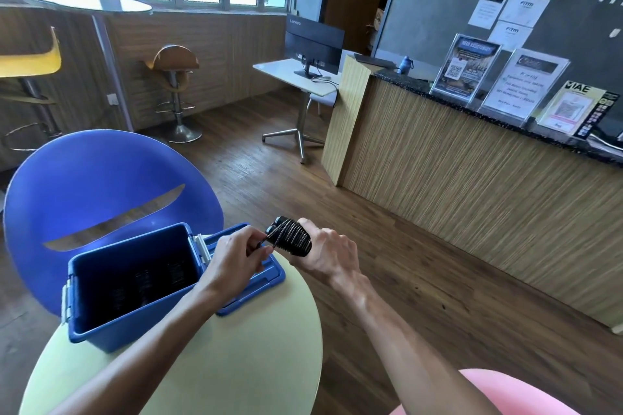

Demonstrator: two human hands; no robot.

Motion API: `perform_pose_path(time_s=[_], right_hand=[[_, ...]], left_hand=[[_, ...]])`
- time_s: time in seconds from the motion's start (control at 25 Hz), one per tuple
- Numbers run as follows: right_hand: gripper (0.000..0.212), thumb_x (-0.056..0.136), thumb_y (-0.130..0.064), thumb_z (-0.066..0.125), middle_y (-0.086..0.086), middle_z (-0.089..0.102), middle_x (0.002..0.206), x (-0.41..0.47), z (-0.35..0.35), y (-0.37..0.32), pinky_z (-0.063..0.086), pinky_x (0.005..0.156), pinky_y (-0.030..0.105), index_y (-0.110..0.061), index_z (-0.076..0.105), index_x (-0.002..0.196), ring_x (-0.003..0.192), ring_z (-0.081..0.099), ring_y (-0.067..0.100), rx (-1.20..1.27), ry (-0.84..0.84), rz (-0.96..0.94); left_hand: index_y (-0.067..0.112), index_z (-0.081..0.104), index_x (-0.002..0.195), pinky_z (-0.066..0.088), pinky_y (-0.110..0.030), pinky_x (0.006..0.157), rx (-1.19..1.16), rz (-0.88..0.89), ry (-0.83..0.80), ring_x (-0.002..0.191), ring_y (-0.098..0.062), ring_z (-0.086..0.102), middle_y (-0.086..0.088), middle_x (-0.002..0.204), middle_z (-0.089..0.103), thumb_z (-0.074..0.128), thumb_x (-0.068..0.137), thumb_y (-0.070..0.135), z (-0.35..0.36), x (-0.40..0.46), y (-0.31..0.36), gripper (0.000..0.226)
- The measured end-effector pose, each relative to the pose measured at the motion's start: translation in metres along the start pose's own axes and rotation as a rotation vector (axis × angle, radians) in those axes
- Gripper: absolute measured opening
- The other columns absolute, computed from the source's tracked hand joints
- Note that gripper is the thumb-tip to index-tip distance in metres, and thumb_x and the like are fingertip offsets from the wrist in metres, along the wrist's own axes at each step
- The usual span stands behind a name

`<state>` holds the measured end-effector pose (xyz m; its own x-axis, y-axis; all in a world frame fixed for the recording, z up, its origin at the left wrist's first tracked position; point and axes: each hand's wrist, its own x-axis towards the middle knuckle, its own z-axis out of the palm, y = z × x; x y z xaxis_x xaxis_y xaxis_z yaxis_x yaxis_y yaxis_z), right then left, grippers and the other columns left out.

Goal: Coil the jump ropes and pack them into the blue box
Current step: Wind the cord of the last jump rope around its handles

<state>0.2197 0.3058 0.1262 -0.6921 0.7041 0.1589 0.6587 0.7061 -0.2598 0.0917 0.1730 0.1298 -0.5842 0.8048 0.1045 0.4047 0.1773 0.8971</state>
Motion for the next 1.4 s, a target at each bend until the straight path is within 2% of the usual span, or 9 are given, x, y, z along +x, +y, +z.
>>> perform_pose_path(time_s=[0.08, 0.24, 0.4, 0.56, 0.64, 0.68, 0.8, 1.0, 1.4], right_hand=[[0.054, 0.076, -0.06, 0.06, 0.003, 0.073, 0.095, 0.001, -0.001, 0.0, 0.051, 0.073, 0.037, -0.037, 0.046, 0.124, 0.09, 0.07, 0.035, 0.018, -0.012, 0.014], [0.056, 0.076, -0.059, 0.064, 0.002, 0.075, 0.101, 0.001, -0.007, -0.001, 0.05, 0.077, 0.035, -0.038, 0.051, 0.127, 0.095, 0.069, 0.032, 0.064, -0.064, 0.048], [0.051, 0.074, -0.055, 0.066, -0.001, 0.074, 0.099, 0.002, -0.013, -0.003, 0.048, 0.076, 0.033, -0.038, 0.055, 0.121, 0.096, 0.068, 0.031, 0.098, -0.106, 0.058], [0.061, 0.078, -0.058, 0.061, 0.0, 0.074, 0.104, 0.0, -0.013, -0.004, 0.051, 0.081, 0.037, -0.044, 0.044, 0.135, 0.097, 0.068, 0.032, 0.108, -0.07, 0.004], [0.062, 0.081, -0.064, 0.055, 0.002, 0.073, 0.104, 0.002, -0.012, -0.002, 0.049, 0.077, 0.037, -0.043, 0.041, 0.138, 0.095, 0.068, 0.032, 0.059, -0.041, -0.038], [0.063, 0.081, -0.066, 0.053, 0.004, 0.072, 0.103, 0.002, -0.011, -0.001, 0.049, 0.075, 0.037, -0.043, 0.041, 0.137, 0.093, 0.069, 0.032, 0.037, -0.035, -0.048], [0.059, 0.083, -0.061, 0.051, 0.006, 0.07, 0.101, 0.001, -0.006, -0.003, 0.05, 0.076, 0.038, -0.041, 0.042, 0.137, 0.091, 0.069, 0.034, -0.006, -0.048, -0.044], [0.054, 0.084, -0.051, 0.057, 0.006, 0.067, 0.099, -0.003, 0.002, -0.011, 0.05, 0.075, 0.038, -0.039, 0.043, 0.135, 0.088, 0.069, 0.036, -0.07, -0.044, -0.066], [0.058, 0.087, -0.047, 0.056, 0.008, 0.064, 0.102, -0.006, 0.0, -0.009, 0.046, 0.072, 0.036, -0.036, 0.039, 0.142, 0.09, 0.068, 0.036, -0.142, -0.036, -0.027]], left_hand=[[0.005, 0.061, 0.086, 0.052, -0.019, 0.053, 0.019, 0.003, 0.011, 0.054, -0.019, 0.063, -0.009, 0.069, 0.066, 0.07, 0.087, 0.006, 0.0, 0.001, 0.003, 0.009], [0.001, 0.06, 0.076, 0.051, -0.024, 0.051, 0.065, -0.001, 0.008, 0.047, -0.015, 0.062, -0.013, 0.063, 0.068, 0.069, 0.087, 0.007, -0.002, 0.005, 0.011, 0.015], [0.004, 0.057, 0.077, 0.054, -0.043, 0.056, 0.048, 0.01, -0.001, 0.053, -0.023, 0.066, -0.014, 0.064, 0.067, 0.069, 0.087, 0.007, -0.007, 0.004, 0.005, 0.016], [0.009, 0.055, 0.079, 0.054, -0.033, 0.055, 0.086, 0.077, 0.068, 0.055, -0.022, 0.062, -0.007, 0.063, 0.065, 0.067, 0.089, 0.009, -0.005, 0.001, 0.004, 0.015], [0.011, 0.056, 0.079, 0.054, -0.038, 0.054, 0.066, 0.068, 0.096, 0.055, -0.025, 0.062, -0.005, 0.063, 0.065, 0.068, 0.088, 0.009, -0.006, 0.006, 0.005, 0.015], [0.011, 0.056, 0.079, 0.054, -0.038, 0.053, 0.059, 0.068, 0.099, 0.054, -0.023, 0.062, -0.005, 0.063, 0.065, 0.069, 0.087, 0.008, -0.006, 0.008, 0.005, 0.016], [0.009, 0.058, 0.079, 0.052, -0.026, 0.052, 0.077, 0.096, 0.118, 0.05, -0.01, 0.059, 0.0, 0.063, 0.065, 0.07, 0.085, 0.006, 0.0, 0.011, 0.009, 0.015], [0.01, 0.055, 0.079, 0.052, -0.043, 0.062, 0.255, 0.174, 0.224, 0.063, -0.022, 0.06, -0.002, 0.07, 0.064, 0.07, 0.085, 0.012, 0.009, 0.027, 0.012, 0.016], [0.006, 0.063, 0.076, 0.048, -0.038, 0.065, 0.316, 0.142, 0.252, 0.071, -0.025, 0.056, -0.006, 0.078, 0.059, 0.073, 0.082, 0.015, 0.021, 0.034, 0.008, 0.015]])
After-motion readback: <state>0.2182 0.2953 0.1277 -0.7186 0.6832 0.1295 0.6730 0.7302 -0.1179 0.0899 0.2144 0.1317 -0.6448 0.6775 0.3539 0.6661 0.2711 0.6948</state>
